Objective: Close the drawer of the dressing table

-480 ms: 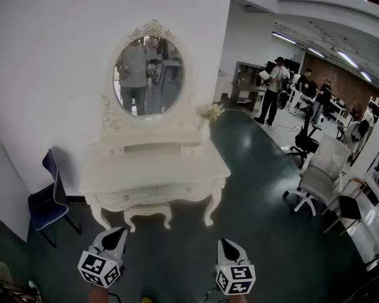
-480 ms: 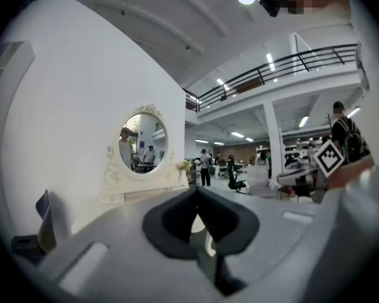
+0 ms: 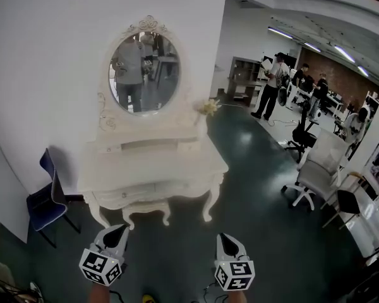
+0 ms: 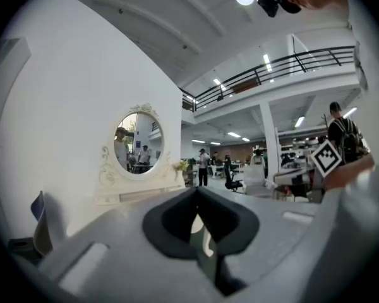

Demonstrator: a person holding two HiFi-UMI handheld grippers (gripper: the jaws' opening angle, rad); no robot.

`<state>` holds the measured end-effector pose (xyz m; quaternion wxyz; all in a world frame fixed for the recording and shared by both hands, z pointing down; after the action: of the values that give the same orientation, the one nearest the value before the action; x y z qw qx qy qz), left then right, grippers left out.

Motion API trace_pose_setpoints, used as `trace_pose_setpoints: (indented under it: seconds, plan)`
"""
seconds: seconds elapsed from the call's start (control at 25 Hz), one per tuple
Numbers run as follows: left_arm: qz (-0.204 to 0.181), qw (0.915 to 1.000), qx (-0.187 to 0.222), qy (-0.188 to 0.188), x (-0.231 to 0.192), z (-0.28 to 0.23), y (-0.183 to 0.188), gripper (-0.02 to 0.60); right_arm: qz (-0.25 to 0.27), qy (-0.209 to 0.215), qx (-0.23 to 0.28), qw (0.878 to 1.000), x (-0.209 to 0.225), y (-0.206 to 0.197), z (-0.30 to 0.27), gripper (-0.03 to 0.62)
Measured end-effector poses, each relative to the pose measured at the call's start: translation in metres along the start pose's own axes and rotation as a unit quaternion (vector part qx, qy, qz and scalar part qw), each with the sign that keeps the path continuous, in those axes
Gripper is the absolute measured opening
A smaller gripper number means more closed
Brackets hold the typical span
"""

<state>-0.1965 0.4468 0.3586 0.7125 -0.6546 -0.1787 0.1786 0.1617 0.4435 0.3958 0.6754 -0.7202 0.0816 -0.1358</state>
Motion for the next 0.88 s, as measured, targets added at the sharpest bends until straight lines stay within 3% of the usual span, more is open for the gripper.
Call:
trace_pose_setpoints:
  seconds: [0.44, 0.88]
  plan:
    - [0.005, 0.9999, -0.002, -0.009, 0.001, 0.004, -0.006, -0.002, 0.007, -0.003, 0.001, 1.000, -0.006, -0.003, 0.005, 0.005]
    - [0.002, 0.9998, -0.003, -0.021, -0.002, 0.006, -0.005, -0.002, 0.020, 0.005, -0.010, 1.000, -0.017, -0.003, 0.002, 0.049]
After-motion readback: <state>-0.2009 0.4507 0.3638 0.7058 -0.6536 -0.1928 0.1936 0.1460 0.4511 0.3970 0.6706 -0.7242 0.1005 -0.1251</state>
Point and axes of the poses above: the fingertips, and each gripper's own axes: z backward along the fingers, x to its right, y out of its top, the point moved 10 cm from there along z, backward along the fingers, and after that the axes turned 9 degrees about x, right-handed, at the moved point
